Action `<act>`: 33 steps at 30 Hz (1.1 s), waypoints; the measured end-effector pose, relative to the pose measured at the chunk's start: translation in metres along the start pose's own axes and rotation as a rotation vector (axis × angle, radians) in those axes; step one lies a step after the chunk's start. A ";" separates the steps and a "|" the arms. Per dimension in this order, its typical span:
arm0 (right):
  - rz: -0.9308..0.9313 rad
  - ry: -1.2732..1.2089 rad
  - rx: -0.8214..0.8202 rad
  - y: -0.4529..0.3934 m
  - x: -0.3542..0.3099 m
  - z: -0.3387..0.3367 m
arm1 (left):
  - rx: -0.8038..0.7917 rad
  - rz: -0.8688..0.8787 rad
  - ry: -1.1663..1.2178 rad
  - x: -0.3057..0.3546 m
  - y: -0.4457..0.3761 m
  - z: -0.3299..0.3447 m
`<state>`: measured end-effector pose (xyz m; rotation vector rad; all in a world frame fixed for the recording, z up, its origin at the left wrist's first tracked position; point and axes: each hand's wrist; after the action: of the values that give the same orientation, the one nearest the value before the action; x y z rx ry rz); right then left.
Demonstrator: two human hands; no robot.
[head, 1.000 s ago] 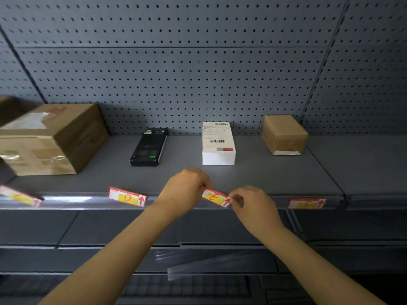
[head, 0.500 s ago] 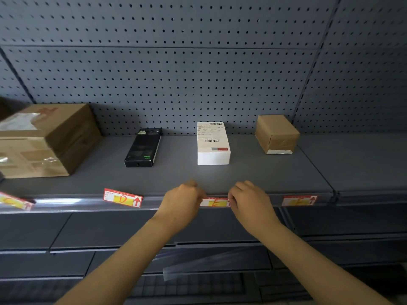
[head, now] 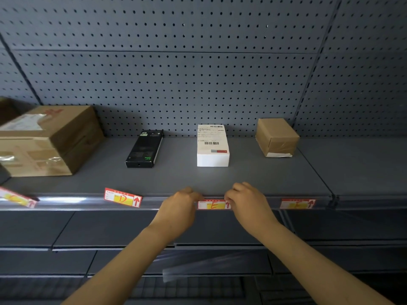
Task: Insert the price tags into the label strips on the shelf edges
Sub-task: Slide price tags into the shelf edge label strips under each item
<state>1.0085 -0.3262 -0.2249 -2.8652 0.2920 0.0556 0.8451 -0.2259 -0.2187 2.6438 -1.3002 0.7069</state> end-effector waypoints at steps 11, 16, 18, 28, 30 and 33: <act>0.028 -0.062 0.016 0.001 0.002 -0.001 | 0.018 0.025 -0.074 -0.004 -0.003 0.003; 0.036 -0.120 0.067 0.002 0.002 0.002 | 0.027 0.036 -0.068 -0.006 -0.003 0.004; 0.035 -0.134 0.075 0.002 0.003 0.004 | 0.038 0.037 -0.064 -0.006 -0.003 0.004; 0.209 -0.469 0.187 0.002 0.018 -0.012 | 0.135 -0.039 -0.031 -0.014 0.004 -0.010; 0.082 -0.376 0.072 0.006 0.015 -0.011 | 0.135 -0.047 -0.025 -0.016 0.007 -0.011; -0.093 -0.131 0.012 0.010 0.006 0.001 | 0.124 -0.048 -0.015 -0.017 0.013 -0.010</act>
<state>1.0119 -0.3366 -0.2286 -2.8427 0.1321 0.2214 0.8223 -0.2186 -0.2192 2.7723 -1.2309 0.7861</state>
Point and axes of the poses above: each hand's wrist, its own y-axis away from the middle knuckle, its own z-axis out of the palm, x = y × z, and after that the axes turned 7 degrees about y, right-handed
